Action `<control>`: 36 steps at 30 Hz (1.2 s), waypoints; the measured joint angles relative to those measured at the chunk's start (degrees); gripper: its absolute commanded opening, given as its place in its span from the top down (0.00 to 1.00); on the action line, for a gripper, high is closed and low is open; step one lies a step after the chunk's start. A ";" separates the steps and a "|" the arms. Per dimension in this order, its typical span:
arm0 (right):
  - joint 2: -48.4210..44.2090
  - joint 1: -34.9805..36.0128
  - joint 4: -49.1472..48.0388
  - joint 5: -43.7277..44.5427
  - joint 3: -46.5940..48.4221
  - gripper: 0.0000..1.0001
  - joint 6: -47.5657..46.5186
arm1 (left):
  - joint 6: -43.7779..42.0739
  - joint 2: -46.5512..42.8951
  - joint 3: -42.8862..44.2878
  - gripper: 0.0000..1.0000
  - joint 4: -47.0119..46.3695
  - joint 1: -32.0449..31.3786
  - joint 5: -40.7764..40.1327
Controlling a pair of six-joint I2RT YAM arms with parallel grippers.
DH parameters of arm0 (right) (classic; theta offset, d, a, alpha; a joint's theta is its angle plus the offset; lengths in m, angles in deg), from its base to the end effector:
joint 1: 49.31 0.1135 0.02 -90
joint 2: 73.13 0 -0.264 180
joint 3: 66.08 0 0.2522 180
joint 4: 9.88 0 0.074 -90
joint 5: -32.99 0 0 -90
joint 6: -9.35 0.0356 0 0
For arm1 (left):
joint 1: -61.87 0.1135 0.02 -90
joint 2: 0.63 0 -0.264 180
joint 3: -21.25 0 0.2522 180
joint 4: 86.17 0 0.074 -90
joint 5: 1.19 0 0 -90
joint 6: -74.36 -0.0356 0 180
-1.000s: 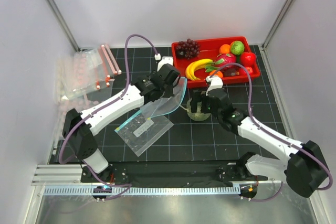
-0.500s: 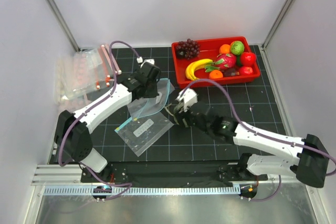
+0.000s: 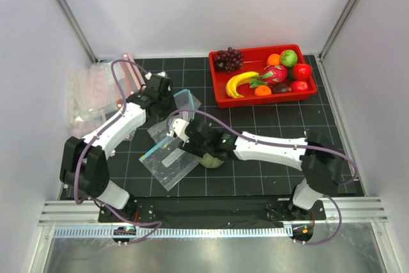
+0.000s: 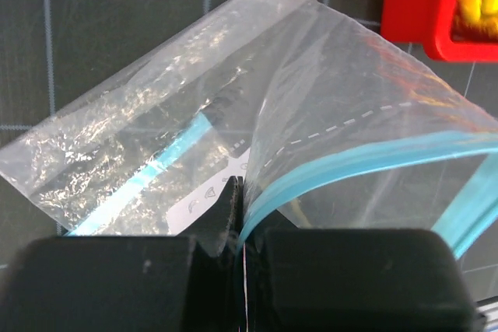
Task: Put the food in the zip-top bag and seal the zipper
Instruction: Pick up the fake fruit from the center of the board.
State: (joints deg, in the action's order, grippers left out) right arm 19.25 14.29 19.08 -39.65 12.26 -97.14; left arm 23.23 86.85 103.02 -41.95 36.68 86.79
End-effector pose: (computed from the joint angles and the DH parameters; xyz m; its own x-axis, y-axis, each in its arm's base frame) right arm 0.1672 0.3129 0.2424 -0.0756 -0.7617 -0.6435 -0.8128 0.4210 -0.4027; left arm 0.2990 -0.1393 0.2683 -0.7932 -0.3200 -0.5181 -0.1194 0.9160 -0.3830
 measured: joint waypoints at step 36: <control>13.99 -1.62 26.82 -2.47 11.39 0.48 8.76 | 2.89 -6.12 -6.01 0.97 -4.96 1.90 3.19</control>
State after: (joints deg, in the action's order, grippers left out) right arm 33.23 12.67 45.90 -42.12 23.64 -88.38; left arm 26.11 80.73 97.01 -46.92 38.59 89.98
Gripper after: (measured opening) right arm 0.527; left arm 0.030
